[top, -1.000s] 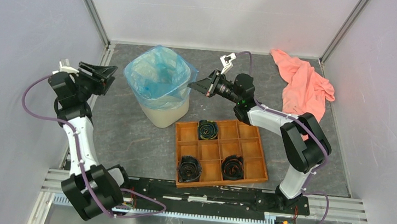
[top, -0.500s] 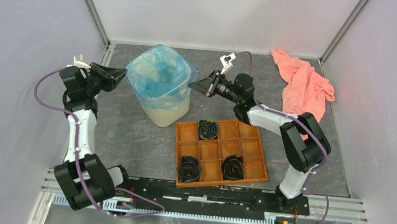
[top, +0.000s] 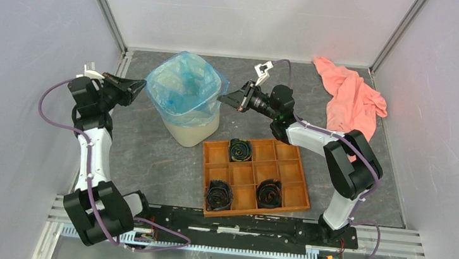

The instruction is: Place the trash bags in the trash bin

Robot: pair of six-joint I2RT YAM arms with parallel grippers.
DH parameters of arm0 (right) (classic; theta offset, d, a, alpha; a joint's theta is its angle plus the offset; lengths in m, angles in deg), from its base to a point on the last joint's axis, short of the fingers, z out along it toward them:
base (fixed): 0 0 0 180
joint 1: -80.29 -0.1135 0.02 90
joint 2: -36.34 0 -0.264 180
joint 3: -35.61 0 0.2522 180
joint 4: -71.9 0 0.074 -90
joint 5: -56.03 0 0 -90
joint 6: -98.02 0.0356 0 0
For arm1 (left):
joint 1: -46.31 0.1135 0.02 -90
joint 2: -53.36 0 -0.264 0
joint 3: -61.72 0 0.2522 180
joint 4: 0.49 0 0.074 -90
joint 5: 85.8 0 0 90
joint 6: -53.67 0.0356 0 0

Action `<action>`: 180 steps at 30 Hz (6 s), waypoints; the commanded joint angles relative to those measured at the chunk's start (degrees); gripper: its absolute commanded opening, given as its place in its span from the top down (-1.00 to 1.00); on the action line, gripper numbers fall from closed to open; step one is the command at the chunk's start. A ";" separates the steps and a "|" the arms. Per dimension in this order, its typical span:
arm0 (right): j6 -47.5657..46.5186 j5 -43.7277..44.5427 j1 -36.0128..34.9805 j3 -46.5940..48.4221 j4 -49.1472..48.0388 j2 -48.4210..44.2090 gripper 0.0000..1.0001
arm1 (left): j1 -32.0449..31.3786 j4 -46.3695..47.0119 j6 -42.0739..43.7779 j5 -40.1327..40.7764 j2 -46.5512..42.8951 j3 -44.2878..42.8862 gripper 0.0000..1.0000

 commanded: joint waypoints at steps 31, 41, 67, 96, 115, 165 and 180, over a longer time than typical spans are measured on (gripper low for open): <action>-1.23 0.26 -0.06 3.66 -0.53 2.10 0.99 | 1.73 2.40 2.69 1.18 5.69 3.89 0.96; -2.13 0.45 -0.53 2.55 -0.17 3.21 0.99 | 1.76 3.84 5.39 -0.17 6.81 10.97 0.96; -29.97 4.98 -0.29 4.59 32.31 -6.61 0.07 | 0.20 -30.20 27.14 20.05 -14.44 -4.79 0.09; -21.66 8.14 -5.95 0.47 17.20 -8.73 -0.19 | -44.83 -31.96 33.36 39.95 10.20 -19.33 -0.16; -22.18 4.13 -4.91 -1.70 15.26 -6.65 -0.13 | -44.62 -39.79 32.27 54.08 16.60 -34.70 -0.38; -32.05 20.89 -6.21 1.94 31.18 -8.82 -0.66 | -40.94 -21.26 41.32 32.80 -11.01 -20.72 -1.00; -21.50 28.26 -13.52 5.93 14.47 5.40 -0.78 | -49.19 -17.56 41.45 37.65 -11.54 -18.51 -1.00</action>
